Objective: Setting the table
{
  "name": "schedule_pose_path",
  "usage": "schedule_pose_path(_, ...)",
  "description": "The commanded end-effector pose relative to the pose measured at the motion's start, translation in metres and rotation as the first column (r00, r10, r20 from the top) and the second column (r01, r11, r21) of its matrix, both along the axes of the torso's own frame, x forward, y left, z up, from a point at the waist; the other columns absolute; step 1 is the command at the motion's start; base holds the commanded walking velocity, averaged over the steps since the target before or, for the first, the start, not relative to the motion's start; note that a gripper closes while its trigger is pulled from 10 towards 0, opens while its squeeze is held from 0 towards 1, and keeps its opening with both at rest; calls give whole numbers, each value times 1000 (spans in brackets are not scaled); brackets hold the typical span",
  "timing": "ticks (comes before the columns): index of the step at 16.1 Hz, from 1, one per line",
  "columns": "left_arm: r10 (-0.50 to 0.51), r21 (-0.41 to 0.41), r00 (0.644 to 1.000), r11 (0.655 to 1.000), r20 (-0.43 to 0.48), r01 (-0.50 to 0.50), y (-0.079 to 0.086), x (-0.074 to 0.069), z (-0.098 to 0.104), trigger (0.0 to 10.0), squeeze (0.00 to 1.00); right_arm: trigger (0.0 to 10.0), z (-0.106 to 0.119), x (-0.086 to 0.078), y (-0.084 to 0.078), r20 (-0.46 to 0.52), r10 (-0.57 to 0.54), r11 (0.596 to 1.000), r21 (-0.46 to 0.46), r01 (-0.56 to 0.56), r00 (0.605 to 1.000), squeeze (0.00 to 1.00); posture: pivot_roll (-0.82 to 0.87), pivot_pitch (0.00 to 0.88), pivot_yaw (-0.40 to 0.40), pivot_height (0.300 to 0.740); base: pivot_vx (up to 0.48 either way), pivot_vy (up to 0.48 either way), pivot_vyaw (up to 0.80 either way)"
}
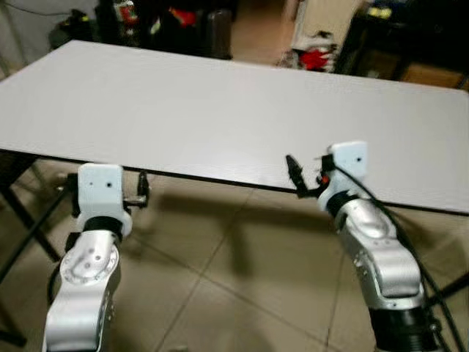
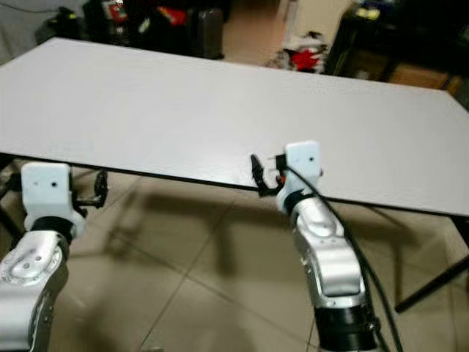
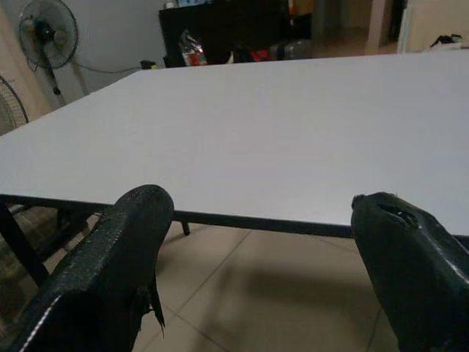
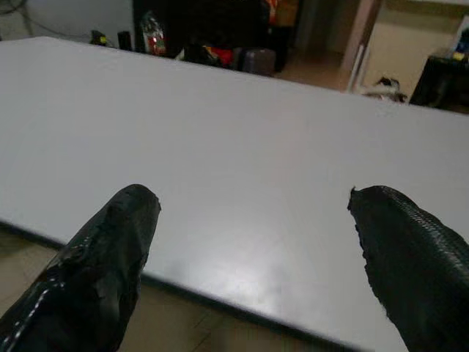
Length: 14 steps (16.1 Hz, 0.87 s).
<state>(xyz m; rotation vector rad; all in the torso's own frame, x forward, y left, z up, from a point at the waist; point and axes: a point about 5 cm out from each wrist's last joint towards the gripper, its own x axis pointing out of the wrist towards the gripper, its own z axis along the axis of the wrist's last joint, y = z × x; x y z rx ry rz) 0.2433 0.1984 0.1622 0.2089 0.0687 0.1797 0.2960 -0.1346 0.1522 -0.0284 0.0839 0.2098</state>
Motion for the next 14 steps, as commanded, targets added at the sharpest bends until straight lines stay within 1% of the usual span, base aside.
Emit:
schedule_pose_path(1, -5, -2, 1000, 1000, 3, 5, -1, 0, 1, 10000, 0, 10000, 5, 1, -3, 14, -7, 1000, -8, 7, 1000, 0, -28, 0, -42, 740, 0, 262, 0)
schedule_pose_path(4, -9, -23, 1000, 1000, -1, 9, -3, 1, 1, 10000, 0, 10000, 5, 1, -2, 13, -10, 1000, -7, 10, 1000, 0, -32, 0, -44, 740, 0, 262, 0)
schedule_pose_path(11, -2, -23, 1000, 1000, -7, 2, -2, -1, 0, 10000, 0, 10000, 5, 1, -1, 9, 3, 1000, -17, -3, 1000, 0, -34, 0, -48, 740, 0, 264, 0)
schedule_pose_path(14, -4, -21, 1000, 1000, -6, 4, -2, 0, 0, 10000, 0, 10000, 5, 1, 1, 3, 10, 1000, -17, -10, 1000, 0, -33, 0, -50, 740, 0, 331, 627)
